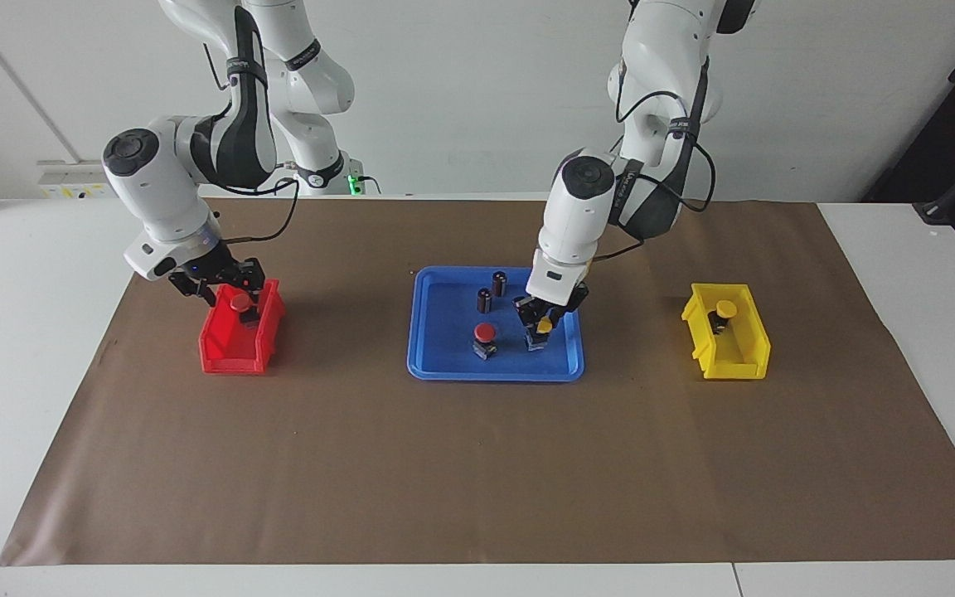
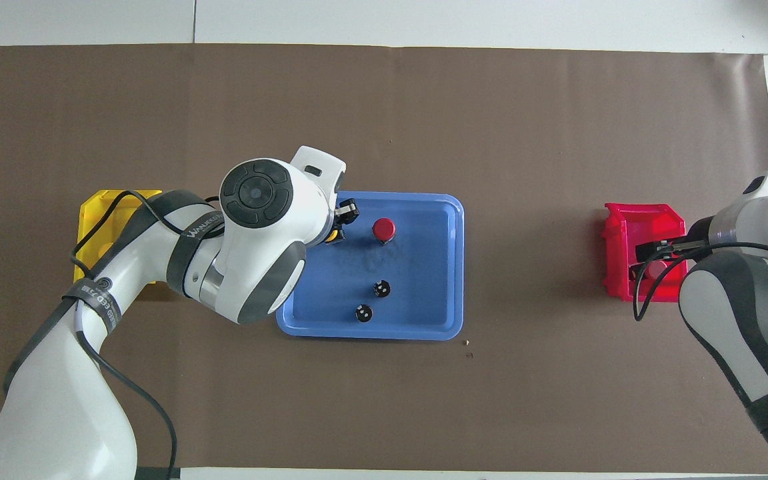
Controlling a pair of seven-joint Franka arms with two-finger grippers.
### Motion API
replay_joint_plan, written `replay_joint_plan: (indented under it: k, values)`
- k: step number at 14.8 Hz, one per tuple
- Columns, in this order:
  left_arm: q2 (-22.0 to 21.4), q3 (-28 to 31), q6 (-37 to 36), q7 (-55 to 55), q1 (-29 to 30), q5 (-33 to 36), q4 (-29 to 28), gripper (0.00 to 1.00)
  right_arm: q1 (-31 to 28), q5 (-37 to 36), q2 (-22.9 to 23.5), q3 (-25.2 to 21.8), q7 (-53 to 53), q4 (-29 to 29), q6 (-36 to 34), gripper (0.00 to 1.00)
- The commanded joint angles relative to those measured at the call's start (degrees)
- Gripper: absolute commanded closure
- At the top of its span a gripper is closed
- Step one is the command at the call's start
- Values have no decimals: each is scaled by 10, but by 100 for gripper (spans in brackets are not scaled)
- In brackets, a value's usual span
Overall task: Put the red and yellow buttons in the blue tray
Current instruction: 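Place the yellow button in the tray while the right gripper returns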
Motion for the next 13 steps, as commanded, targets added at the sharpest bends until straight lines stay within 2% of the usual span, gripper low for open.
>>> replay_joint_plan:
  k: [1, 2, 3, 5, 7, 8, 10, 13]
  values:
    - [26, 11, 10, -27, -18, 5, 26, 64, -22, 10, -22, 8, -30, -33, 23, 23]
    - [26, 11, 3, -27, -18, 6, 28, 36, -23, 10, -23, 8, -31, -41, 30, 23]
    - [26, 13, -3, -27, -18, 7, 28, 18, -23, 10, -24, 8, -31, -44, 39, 23]
    - [8, 11, -48, -12, -14, 52, 29, 3, -21, 10, -27, 8, -30, -53, 48, 26]
    - [-34, 18, -123, 86, -5, 63, 33, 0, -23, 9, -21, 8, -31, -61, 57, 27]
    - [-57, 18, -158, 141, 19, 63, 32, 0, -21, 9, -21, 8, -31, -61, 58, 27]
    - [-91, 17, -210, 245, 95, 48, 30, 0, -21, 9, -21, 8, -31, -64, 63, 30]
    - [-115, 17, -223, 399, 197, 44, 25, 0, -21, 10, -23, 8, -31, -68, 66, 33]
